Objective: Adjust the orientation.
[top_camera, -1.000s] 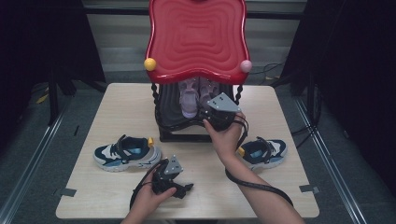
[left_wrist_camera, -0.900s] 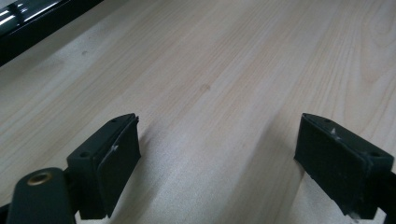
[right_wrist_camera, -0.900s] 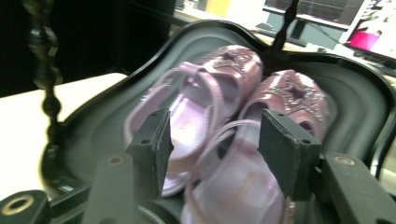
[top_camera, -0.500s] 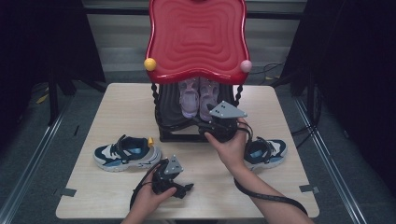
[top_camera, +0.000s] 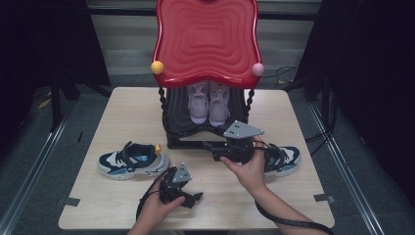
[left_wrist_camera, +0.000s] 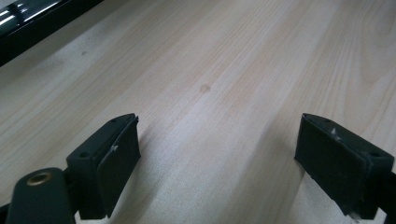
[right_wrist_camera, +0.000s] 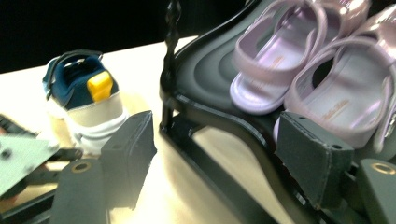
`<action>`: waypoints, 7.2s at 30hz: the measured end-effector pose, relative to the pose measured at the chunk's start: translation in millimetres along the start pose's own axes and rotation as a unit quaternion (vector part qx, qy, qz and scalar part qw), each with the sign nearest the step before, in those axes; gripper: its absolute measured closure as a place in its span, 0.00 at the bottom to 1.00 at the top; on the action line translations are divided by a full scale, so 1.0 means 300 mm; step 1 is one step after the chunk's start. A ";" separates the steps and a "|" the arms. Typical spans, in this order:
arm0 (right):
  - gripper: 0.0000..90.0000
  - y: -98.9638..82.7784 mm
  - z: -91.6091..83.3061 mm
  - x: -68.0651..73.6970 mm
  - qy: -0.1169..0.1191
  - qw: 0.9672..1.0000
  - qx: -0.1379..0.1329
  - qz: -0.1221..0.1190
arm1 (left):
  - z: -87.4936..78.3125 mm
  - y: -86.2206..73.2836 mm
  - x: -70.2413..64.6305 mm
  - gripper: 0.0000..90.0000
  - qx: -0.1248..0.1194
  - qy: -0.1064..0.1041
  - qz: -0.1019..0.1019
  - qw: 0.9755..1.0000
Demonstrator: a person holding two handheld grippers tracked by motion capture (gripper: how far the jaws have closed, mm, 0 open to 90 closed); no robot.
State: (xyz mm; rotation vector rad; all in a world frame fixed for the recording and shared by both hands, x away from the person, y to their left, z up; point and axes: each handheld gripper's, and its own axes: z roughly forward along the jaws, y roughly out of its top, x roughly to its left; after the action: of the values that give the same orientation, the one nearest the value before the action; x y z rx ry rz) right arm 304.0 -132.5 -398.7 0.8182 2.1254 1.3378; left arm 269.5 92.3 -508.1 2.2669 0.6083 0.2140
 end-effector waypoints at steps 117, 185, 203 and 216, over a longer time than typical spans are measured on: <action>0.15 -0.441 -0.098 0.064 0.164 0.972 0.165 -0.034 | -0.034 0.043 0.002 0.17 0.059 0.001 -0.004 0.998; 0.15 -0.442 -0.097 0.055 0.173 0.971 0.162 -0.043 | -0.424 0.287 0.242 0.24 0.254 0.010 -0.127 0.959; 0.15 -0.442 -0.097 0.056 0.173 0.971 0.162 -0.042 | -0.346 0.259 0.342 0.26 0.264 0.053 -0.169 0.948; 0.15 -0.442 -0.097 0.056 0.173 0.971 0.162 -0.043 | -0.272 0.221 0.383 0.36 0.264 0.060 -0.201 0.941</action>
State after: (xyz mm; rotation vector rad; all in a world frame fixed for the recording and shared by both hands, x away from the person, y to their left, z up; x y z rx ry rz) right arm 242.7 -183.4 -509.9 0.6388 2.6701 1.1721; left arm 366.6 161.3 -407.6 2.5743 1.3031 -0.0222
